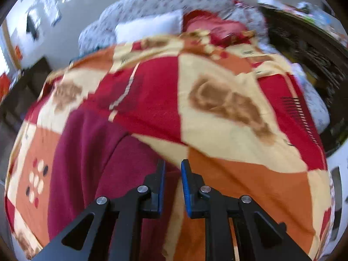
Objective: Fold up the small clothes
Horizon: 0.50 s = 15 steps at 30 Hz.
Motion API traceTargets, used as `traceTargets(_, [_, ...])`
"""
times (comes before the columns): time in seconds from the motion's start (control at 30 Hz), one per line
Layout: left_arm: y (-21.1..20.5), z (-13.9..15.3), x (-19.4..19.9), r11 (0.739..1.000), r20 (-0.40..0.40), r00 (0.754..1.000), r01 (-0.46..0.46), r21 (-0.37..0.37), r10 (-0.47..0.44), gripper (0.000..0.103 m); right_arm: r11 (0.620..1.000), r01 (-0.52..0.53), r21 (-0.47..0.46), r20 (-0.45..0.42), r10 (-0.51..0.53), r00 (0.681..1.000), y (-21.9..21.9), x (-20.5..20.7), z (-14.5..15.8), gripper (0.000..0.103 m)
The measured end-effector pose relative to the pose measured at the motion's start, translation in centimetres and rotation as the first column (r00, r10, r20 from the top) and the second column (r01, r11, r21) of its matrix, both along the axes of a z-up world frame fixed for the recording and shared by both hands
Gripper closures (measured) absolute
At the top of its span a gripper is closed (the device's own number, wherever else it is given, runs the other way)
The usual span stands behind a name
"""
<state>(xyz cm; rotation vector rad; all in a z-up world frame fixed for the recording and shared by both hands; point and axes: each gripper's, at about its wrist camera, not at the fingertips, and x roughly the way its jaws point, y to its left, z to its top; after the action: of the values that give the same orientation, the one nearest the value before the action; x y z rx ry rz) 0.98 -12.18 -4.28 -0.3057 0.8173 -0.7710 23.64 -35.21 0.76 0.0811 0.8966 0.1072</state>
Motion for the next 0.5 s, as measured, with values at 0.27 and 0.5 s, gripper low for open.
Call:
traceTargets(0.27, [7.3, 0.4, 5.1, 0.989, -0.009, 0.99, -0.137, 0.057, 0.137, 0.054, 0.895, -0.444, -0.048, 0.199, 0.444, 0.874, 6.6, -11.0, 4.1, 0.086])
traceTargets(0.5, [7.1, -2.2, 5.3, 0.981, 0.0, 0.986, -0.169, 0.093, 0.169, 0.055, 0.812, -0.532, -0.242, 0.044, 0.557, 0.83, 12.3, -12.6, -1.8, 0.086])
